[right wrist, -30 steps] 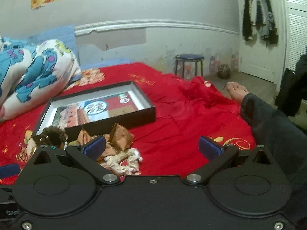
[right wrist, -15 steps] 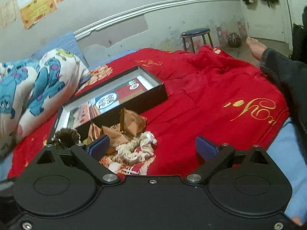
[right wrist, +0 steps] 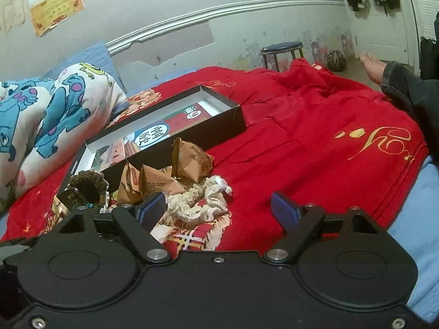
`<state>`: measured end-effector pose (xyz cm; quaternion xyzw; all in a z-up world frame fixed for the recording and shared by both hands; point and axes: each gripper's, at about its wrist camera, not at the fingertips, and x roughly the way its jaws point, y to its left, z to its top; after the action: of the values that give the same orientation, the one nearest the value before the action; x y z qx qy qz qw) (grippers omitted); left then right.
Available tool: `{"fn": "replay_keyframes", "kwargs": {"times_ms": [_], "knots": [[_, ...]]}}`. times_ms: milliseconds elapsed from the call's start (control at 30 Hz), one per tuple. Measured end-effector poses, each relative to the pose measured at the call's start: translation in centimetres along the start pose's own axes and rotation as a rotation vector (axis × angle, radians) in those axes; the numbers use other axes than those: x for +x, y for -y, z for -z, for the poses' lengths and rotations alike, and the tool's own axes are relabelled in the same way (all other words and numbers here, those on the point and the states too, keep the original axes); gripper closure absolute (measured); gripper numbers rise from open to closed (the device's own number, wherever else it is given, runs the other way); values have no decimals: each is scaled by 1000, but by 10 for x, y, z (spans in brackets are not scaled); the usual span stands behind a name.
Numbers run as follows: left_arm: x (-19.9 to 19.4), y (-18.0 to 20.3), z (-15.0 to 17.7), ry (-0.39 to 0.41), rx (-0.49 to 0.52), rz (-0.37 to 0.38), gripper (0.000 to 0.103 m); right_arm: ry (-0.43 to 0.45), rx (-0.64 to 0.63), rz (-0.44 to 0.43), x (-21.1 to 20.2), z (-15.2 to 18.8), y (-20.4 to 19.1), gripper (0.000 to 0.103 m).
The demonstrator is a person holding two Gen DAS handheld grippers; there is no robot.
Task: Organize objects
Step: 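Move both tools down toward the scrunchies beside the black box, then grasp the black lace-trimmed scrunchie with left tool while right tool grasps cream lace scrunchie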
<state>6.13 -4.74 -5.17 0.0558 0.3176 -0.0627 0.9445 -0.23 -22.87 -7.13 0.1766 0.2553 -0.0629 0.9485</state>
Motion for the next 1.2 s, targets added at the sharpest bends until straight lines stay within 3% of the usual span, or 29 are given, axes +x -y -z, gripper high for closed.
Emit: {"fn": "replay_keyframes", "kwargs": {"times_ms": [433,700,933,1100,1200], "knots": [[-1,-4,-1,11,-27,10,17,7,-8,-17,-3,4,-6,18],[1,-3,1,0,-34,7,34,15,-3,-47,-5,5,-9,30],[2,1,3,-3,-8,-11,49,5,43,-41,-2,5,-6,34],[-1,1,3,2,-4,-35,71,5,63,-49,-1,3,-5,36],[-2,-1,2,0,-17,-48,74,-1,69,-75,1,2,-5,39]]}}
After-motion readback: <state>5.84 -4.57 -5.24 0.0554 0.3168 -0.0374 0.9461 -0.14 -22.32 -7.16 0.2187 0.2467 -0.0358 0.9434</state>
